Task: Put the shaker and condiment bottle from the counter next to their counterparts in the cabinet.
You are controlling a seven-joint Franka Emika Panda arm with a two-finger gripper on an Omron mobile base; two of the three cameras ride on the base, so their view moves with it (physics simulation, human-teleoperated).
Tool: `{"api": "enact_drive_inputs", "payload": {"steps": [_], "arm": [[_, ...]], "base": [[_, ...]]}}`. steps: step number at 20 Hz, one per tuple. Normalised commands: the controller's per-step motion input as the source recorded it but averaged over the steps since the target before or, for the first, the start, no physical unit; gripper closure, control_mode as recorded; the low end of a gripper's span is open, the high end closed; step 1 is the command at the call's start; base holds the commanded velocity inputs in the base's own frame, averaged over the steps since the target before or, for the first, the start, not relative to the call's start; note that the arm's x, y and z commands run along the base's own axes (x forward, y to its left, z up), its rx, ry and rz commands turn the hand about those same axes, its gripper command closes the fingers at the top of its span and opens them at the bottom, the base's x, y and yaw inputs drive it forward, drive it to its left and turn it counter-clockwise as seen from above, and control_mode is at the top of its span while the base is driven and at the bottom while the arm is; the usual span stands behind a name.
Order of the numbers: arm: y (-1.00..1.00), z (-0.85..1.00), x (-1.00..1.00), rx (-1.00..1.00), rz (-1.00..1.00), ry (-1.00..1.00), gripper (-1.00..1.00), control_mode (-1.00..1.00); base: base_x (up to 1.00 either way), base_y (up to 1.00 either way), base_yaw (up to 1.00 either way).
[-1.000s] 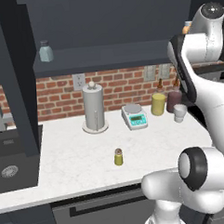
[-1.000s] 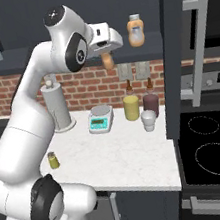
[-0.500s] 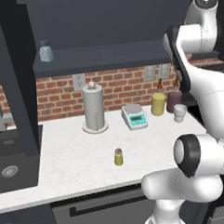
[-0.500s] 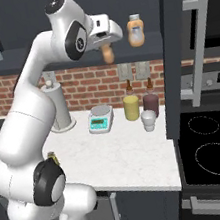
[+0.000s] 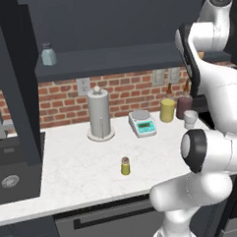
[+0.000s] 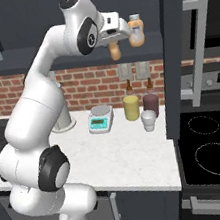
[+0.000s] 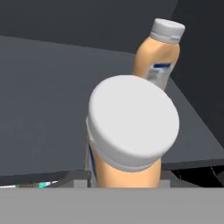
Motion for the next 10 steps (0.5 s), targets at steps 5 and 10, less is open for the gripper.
{"api": "enact_drive_inputs", "payload": {"steps": [5,10], "arm": [[-0.18,-0.13,0.29,0.00,0.00,-0.05,1.00,-1.00],[-0.14,-0.09,0.31,0.00,0.00,-0.01,1.00,-1.00]], "base": [[0.00,0.00,0.00],[0.00,0.00,0.00]]}}
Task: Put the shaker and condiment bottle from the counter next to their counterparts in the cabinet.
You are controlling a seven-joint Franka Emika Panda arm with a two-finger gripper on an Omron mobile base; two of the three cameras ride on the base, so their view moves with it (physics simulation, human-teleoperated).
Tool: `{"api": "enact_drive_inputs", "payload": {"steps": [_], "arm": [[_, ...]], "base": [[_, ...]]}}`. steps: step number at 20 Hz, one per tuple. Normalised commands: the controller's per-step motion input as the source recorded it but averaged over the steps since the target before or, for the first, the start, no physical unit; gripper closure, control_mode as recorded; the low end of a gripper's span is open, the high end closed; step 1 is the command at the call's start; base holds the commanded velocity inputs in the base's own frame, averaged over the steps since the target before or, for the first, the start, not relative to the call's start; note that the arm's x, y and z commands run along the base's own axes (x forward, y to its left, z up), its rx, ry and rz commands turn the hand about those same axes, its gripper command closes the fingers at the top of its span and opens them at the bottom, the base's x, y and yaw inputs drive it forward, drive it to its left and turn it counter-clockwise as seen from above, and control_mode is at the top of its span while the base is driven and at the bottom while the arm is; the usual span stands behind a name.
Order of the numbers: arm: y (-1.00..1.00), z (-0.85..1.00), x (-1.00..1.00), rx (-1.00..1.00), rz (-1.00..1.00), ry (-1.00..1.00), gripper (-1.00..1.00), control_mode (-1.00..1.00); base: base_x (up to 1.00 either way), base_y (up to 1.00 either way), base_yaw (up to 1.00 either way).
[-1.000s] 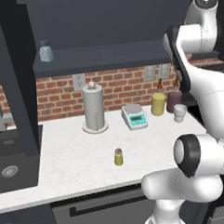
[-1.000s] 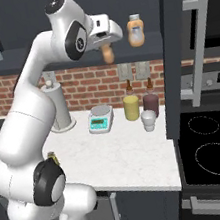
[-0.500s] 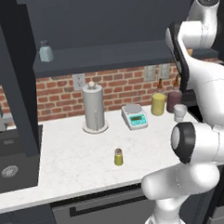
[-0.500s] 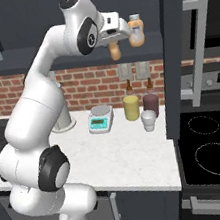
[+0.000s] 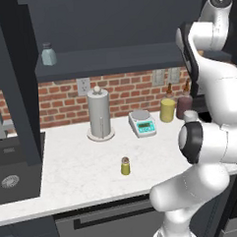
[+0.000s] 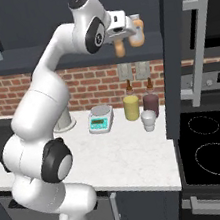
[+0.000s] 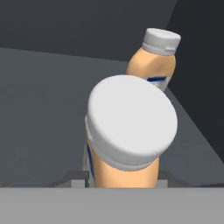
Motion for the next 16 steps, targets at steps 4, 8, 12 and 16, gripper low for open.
{"api": "enact_drive_inputs", "payload": {"steps": [4,8,12,16], "arm": [[-0.11,-0.10,0.28,0.00,0.00,0.00,1.00,-1.00],[-0.02,-0.07,0.29,0.00,0.00,0.00,1.00,-1.00],[-0.02,-0.10,0.40,0.00,-0.01,0.00,1.00,-1.00],[0.00,-0.12,0.37,0.00,0.00,0.00,1.00,-1.00]], "base": [[0.00,0.00,0.00],[0.00,0.00,0.00],[0.00,0.00,0.00],[0.00,0.00,0.00]]}}
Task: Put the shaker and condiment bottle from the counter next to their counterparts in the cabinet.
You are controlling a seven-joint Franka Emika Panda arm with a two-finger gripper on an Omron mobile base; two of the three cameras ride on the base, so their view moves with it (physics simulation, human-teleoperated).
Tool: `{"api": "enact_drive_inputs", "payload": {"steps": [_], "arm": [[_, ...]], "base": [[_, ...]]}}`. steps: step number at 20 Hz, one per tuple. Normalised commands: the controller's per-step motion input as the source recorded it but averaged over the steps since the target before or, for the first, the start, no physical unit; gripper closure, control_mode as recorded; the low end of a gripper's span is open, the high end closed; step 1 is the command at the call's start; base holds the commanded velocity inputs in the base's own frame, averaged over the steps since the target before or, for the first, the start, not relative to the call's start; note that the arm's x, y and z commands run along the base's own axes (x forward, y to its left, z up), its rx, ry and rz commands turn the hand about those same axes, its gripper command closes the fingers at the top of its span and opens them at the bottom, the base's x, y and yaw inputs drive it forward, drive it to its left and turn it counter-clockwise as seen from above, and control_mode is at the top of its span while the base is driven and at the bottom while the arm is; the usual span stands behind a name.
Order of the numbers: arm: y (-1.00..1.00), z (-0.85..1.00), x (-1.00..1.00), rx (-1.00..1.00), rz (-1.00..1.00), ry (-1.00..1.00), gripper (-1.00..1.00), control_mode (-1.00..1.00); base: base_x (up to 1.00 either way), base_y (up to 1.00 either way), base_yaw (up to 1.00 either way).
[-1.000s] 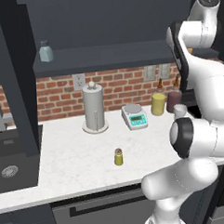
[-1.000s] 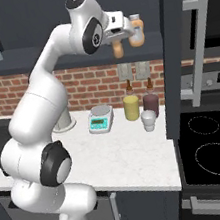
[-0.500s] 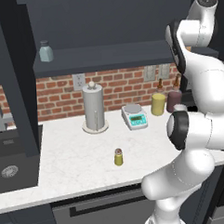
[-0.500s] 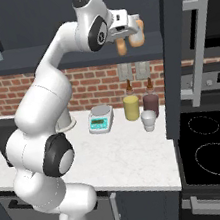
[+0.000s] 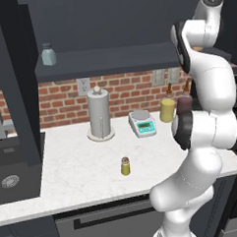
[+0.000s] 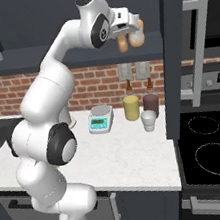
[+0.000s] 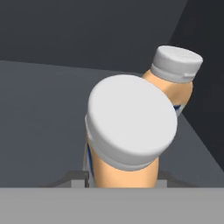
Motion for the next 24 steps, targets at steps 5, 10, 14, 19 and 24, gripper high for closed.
{"api": "enact_drive_inputs", "payload": {"steps": [5,10,14,19,24], "arm": [[-0.02,-0.13,0.25,0.00,0.00,0.00,1.00,-1.00],[-0.03,-0.17,0.20,0.00,0.00,-0.01,1.00,-1.00],[-0.04,-0.21,0.16,0.00,0.00,-0.03,1.00,-1.00],[-0.03,-0.22,0.16,0.00,0.00,-0.02,1.00,-1.00],[0.00,-0.22,0.22,0.00,0.00,0.00,1.00,-1.00]], "base": [[0.00,0.00,0.00],[0.00,0.00,0.00],[0.00,0.00,0.00],[0.00,0.00,0.00],[0.00,0.00,0.00]]}}
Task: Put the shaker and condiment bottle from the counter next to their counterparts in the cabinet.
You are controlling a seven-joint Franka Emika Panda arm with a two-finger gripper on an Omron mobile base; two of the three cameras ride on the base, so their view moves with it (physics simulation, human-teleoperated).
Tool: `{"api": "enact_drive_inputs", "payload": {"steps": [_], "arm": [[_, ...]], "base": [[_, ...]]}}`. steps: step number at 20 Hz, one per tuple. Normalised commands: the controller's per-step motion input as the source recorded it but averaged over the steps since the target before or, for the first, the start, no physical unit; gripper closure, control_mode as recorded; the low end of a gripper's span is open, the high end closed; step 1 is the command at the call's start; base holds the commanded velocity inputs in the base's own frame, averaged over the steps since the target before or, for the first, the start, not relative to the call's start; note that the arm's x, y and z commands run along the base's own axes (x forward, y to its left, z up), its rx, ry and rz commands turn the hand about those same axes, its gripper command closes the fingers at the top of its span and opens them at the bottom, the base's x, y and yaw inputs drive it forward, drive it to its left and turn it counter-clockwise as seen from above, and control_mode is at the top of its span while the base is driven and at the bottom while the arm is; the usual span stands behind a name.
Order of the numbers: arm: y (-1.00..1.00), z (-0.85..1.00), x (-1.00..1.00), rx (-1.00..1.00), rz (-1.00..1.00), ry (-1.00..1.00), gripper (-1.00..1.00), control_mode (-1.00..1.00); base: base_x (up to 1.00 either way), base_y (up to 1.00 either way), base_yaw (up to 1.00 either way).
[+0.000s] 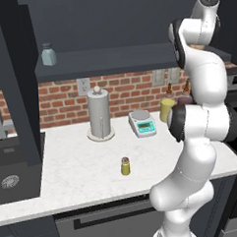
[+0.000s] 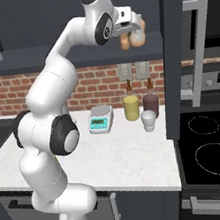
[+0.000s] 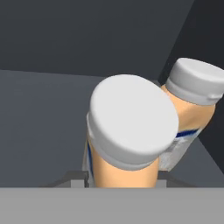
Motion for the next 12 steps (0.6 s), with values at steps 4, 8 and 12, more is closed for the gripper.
{"api": "enact_drive_inputs", "payload": {"steps": [4,8,12], "arm": [[0.00,-0.21,0.34,0.00,0.00,0.00,1.00,-1.00],[0.00,-0.26,0.35,0.00,0.00,0.00,1.00,-1.00],[0.00,-0.28,0.29,0.00,0.00,0.00,1.00,-1.00]], "base": [[0.00,0.00,0.00],[0.00,0.00,0.00],[0.00,0.00,0.00]]}}
